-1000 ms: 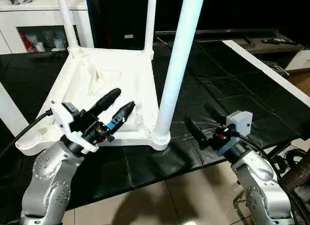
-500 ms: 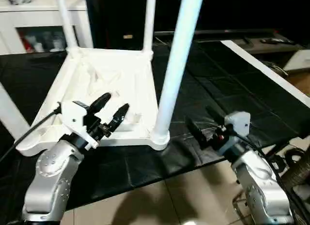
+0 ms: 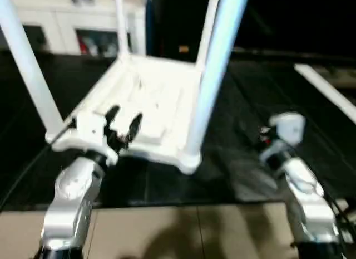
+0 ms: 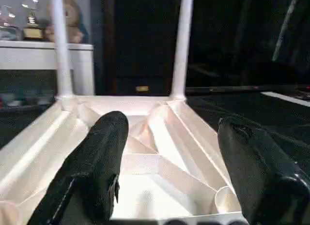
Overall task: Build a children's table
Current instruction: Rotate table base
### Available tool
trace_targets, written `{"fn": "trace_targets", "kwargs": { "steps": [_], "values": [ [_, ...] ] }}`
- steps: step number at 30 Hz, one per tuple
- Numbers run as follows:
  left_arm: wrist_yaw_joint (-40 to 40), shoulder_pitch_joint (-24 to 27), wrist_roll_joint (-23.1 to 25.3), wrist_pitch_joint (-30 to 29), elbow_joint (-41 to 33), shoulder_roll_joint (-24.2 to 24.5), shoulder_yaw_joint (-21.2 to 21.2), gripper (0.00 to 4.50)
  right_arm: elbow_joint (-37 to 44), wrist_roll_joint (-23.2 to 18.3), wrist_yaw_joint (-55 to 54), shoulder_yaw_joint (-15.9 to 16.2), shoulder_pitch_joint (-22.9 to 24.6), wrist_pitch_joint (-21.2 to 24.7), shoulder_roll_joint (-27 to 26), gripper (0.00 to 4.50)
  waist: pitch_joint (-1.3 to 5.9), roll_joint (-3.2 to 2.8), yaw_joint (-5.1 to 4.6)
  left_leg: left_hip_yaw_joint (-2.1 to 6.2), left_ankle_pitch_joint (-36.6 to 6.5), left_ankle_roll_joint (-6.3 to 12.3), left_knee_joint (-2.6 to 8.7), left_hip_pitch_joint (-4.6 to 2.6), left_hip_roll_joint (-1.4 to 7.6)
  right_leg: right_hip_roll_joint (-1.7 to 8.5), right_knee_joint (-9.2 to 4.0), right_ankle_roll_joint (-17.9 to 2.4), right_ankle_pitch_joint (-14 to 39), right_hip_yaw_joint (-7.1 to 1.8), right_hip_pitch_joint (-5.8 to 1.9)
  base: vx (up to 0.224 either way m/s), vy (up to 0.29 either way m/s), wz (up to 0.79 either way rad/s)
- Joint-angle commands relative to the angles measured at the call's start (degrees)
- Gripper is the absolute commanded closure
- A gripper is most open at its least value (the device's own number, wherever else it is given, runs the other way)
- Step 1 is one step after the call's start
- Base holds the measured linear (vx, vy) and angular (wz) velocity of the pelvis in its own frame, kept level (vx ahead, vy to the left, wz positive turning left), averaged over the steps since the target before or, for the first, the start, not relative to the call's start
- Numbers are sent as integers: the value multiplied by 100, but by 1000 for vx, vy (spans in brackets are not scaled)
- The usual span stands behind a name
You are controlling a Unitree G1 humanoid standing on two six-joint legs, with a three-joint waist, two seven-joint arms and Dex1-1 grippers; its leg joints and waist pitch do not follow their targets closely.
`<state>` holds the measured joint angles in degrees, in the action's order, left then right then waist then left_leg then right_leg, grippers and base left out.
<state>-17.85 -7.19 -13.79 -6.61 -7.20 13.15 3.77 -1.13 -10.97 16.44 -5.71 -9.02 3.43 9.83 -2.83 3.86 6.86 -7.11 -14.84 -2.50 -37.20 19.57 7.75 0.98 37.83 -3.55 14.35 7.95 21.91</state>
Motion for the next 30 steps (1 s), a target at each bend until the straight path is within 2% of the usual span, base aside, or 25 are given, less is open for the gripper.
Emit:
{"fn": "trace_targets", "kwargs": {
  "steps": [1, 2, 3, 4, 5, 6, 7, 8, 9, 10, 11, 12, 13, 14, 15, 16, 17, 18, 19, 21, 22, 27, 30],
  "values": [
    [66, -13, 70, -79, 17, 27, -14, 116, 86, -76, 23, 10, -19, 37, -5, 0, 362, -138, 26, 258, -239, 554, 509, -4, 689, 767, -799, 1158, 1313, -502, -328, -28, -123, 8],
    [82, -14, 87, -85, 21, 22, -9, 116, 117, -80, 55, 46, 6, 33, 4, 0, 377, -174, 24, 279, -266, 645, 562, -138, 929, 933, -760, 708, 652, -539, -273, -7, -87, 11],
    [98, -15, 96, -97, 22, 5, 4, 116, 150, -88, 76, 82, 27, 38, 10, 0, 330, -127, 9, 209, -386, 611, 577, -82, 871, 953, -766, 572, 672, -554, -278, -7, -87, 11],
    [115, -16, 107, -100, 27, -7, 17, 116, 170, -96, 70, 93, 36, 50, 7, 0, 226, -56, 60, -99, -748, 394, 468, -55, 408, 857, -1023, 906, 1839, -514, -299, -14, -82, 14],
    [117, -18, 94, -99, 31, -24, 31, 116, 191, -137, 81, 99, 44, 78, -7, 0, 194, -56, 122, -228, -631, 281, 355, -77, 196, 777, -1201, 1507, 3061, -427, -272, -22, -53, 6],
    [120, -19, 90, -111, 33, -29, 35, 116, 204, -153, 83, 100, 46, 98, -14, 0, 205, -74, 147, -228, -571, 290, 381, -65, 211, 734, -1243, 1689, 3215, -384, -280, -22, -53, 6],
    [123, -20, 79, -131, 32, -31, 38, 116, 234, -175, 74, 98, 55, 158, -32, 0, 244, -111, 143, -160, -552, 296, 478, -21, 330, 632, -1258, 1901, 2856, -259, -333, 0, 0, 0],
    [123, -21, 69, -149, 30, -30, 37, 116, 259, -185, 64, 95, 64, 213, -47, 0, 309, -207, 98, -6, -620, 363, 602, -77, 658, 647, -1213, 1667, 2152, -185, -373, 0, 0, 0],
    [130, -22, 80, -158, 31, -23, 33, 116, 271, -180, 61, 101, 74, 222, -57, 0, 357, -263, 101, 96, -666, 435, 666, -137, 892, 739, -1136, 1409, 1731, -207, -388, 0, 0, 0],
    [138, -22, 93, -168, 29, -14, 27, 116, 259, -116, 44, 101, 80, 113, -64, 0, 361, -303, 61, 281, -802, 576, 838, -110, 1323, 936, -804, 811, 910, -344, -430, 0, 0, 0],
    [139, -22, 104, -187, 28, -1, 18, 116, 231, -160, 130, 95, 87, -50, -91, 0, 299, -261, 46, 239, -1162, 449, 878, -86, 1322, 1100, -669, 387, 701, -536, -382, 0, 0, 0],
    [153, -26, 120, -238, 35, 12, 11, 116, 234, -271, 223, 87, 98, -41, -115, 0, 249, -221, 51, 116, -1382, 251, 805, -73, 1092, 1148, -813, 291, 1128, -573, -349, 0, 0, 0],
    [171, -40, 127, -264, 52, 11, 11, 116, 230, -252, 218, 98, 104, -42, -92, 0, 196, -169, 122, -146, -1165, 43, 551, -126, 505, 1125, -1139, 560, 2632, -498, -337, 0, 0, 0],
    [193, -55, 125, -296, 72, 3, 20, 116, 222, -206, 188, 118, 107, -34, -66, 0, 182, -141, 186, -217, -701, 142, 511, -134, 382, 1022, -1248, 947, 3351, -458, -332, 0, 0, 0],
    [240, -73, 164, -351, 104, 7, 28, 116, 225, -254, 161, 109, 120, 20, -104, 0, 194, -149, 189, -204, -609, 184, 576, -127, 396, 940, -1257, 1044, 3273, -396, -358, 0, 0, 0],
    [254, -97, 172, -357, 149, -3, 45, 116, 229, -222, 139, 137, 143, 39, -111, 0, 264, -223, 125, -59, -670, 203, 713, -154, 651, 835, -1182, 946, 2315, -283, -373, 0, 0, 0],
    [271, -110, 211, -369, 170, 4, 39, 116, 229, -221, 143, 147, 155, 41, -128, 0, 284, -249, 102, -1, -747, 211, 748, -176, 762, 844, -1131, 826, 1951, -284, -367, 18, 56, 2],
    [274, -113, 220, -371, 173, 7, 36, 116, 229, -218, 145, 148, 157, 40, -131, 0, 301, -262, 60, 59, -818, 206, 786, -153, 879, 905, -1028, 566, 1385, -332, -376, 18, 56, 2],
    [267, -109, 225, -376, 167, 13, 25, 116, 218, -49, -80, 127, 142, 146, -136, 0, 296, -242, 56, 47, -825, 146, 783, -163, 881, 963, -970, 319, 1112, -403, -344, 25, 52, 4],
    [260, -107, 213, -374, 167, 9, 24, 116, 221, -13, -151, 119, 140, 236, -138, 0, 302, -237, 62, 8, -714, 117, 762, -118, 804, 1008, -932, 125, 995, -433, -389, 0, 0, 0],
    [243, -65, 155, -353, 149, -25, 43, 116, 237, -50, -180, 111, 139, 407, -135, 0, 293, -216, 71, -28, -513, 159, 743, -102, 747, 990, -915, -3, 908, -471, -388, 0, 0, 0],
    [333, 0, 185, -432, 103, -71, 44, 116, 218, -105, -37, 173, 171, 334, -98, 0, 307, -216, 69, -27, -303, 284, 732, -65, 758, 975, -874, -83, 768, -485, -403, 0, 0, 0],
    [374, -22, 249, -477, 150, -49, 42, 116, 215, -102, -100, 177, 202, 444, -126, 0, 283, -216, 68, -38, -392, 288, 734, -61, 736, 979, -925, -29, 1037, -477, -404, 0, 0, 0]
  ]
}}
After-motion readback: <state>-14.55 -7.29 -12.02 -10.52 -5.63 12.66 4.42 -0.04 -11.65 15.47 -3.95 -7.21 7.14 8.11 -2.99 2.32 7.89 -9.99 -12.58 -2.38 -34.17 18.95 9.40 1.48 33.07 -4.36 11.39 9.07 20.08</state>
